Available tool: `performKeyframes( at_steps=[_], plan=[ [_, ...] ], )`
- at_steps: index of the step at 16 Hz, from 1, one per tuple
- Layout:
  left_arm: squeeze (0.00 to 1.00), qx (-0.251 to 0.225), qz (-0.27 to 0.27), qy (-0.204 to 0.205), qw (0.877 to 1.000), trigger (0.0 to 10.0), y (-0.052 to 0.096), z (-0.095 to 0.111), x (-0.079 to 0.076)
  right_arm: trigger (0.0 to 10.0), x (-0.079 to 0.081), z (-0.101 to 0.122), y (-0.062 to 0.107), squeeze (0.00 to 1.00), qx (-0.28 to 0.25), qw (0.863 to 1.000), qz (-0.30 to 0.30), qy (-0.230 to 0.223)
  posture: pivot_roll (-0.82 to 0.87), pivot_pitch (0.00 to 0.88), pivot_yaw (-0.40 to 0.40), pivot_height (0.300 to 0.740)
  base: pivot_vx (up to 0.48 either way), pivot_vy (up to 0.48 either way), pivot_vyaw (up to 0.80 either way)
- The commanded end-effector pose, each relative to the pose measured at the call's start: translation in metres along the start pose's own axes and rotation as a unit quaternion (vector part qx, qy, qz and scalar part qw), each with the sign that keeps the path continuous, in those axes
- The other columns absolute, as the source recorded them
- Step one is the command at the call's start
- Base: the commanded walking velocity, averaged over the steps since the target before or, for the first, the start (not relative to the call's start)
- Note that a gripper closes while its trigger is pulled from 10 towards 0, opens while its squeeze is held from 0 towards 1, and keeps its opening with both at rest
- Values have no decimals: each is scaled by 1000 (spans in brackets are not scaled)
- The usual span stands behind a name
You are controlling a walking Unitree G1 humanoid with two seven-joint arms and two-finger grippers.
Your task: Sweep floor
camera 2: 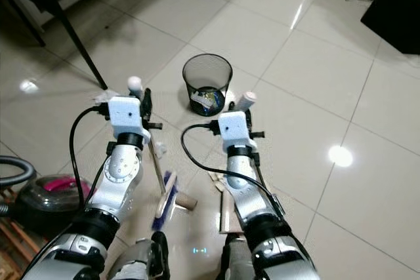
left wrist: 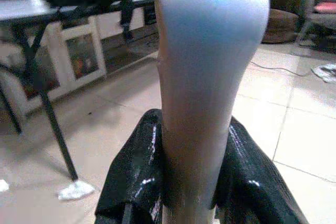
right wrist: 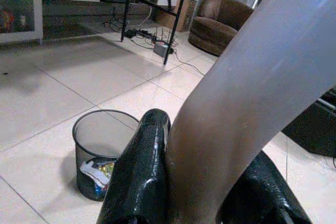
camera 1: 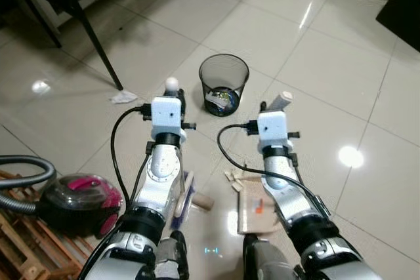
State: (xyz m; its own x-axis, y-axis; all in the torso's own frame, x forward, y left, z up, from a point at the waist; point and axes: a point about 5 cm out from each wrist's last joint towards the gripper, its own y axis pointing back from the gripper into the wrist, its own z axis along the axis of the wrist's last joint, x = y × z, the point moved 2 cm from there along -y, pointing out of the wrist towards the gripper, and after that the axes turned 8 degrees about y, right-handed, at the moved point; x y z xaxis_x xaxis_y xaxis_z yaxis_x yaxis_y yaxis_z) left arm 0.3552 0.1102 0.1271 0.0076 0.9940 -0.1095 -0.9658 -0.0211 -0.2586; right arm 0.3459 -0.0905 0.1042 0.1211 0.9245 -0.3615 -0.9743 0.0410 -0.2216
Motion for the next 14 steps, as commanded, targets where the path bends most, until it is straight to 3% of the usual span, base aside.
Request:
performKeyframes(
  at_steps=[1, 2, 3, 6, 8, 11, 14],
  plan=[
    [0, 38, 42, 41, 998, 10000, 8, -16, 6, 10000, 14, 1, 7, 0, 8, 1000, 11, -24, -26, 316, 15, 740, 0, 0, 0],
    [0, 39, 49, 55, 997, 10000, 8, -16, 6, 10000, 16, 2, 7, 0, 8, 1000, 12, -28, -26, 316, 15, 740, 0, 0, 0],
    [0, 34, 73, 98, 992, 10000, 6, -13, 5, 10000, 16, -1, 7, 0, 25, 999, -4, -48, -31, 313, 12, 740, 0, 0, 0],
    [0, 30, 76, 141, 987, 10000, 1, -9, -2, 10000, 18, 0, 6, 0, 33, 997, -8, -62, -34, 312, 11, 740, 0, 0, 0],
    [0, 18, 85, 203, 975, 10000, -5, 0, -8, 10000, 13, -3, 3, 0, 55, 993, -21, -106, -49, 297, 14, 740, 0, 0, 0],
    [0, 10, 63, 223, 973, 10000, -11, 7, -9, 10000, -1, -12, 4, 0, 70, 987, -39, -136, -52, 268, 13, 740, 0, 0, 0],
    [0, 3, -21, 178, 984, 10000, -18, 18, -9, 10000, -31, -29, 11, 0, 80, 984, -68, -146, -49, 239, 17, 740, 0, 0, 0]
  ],
)
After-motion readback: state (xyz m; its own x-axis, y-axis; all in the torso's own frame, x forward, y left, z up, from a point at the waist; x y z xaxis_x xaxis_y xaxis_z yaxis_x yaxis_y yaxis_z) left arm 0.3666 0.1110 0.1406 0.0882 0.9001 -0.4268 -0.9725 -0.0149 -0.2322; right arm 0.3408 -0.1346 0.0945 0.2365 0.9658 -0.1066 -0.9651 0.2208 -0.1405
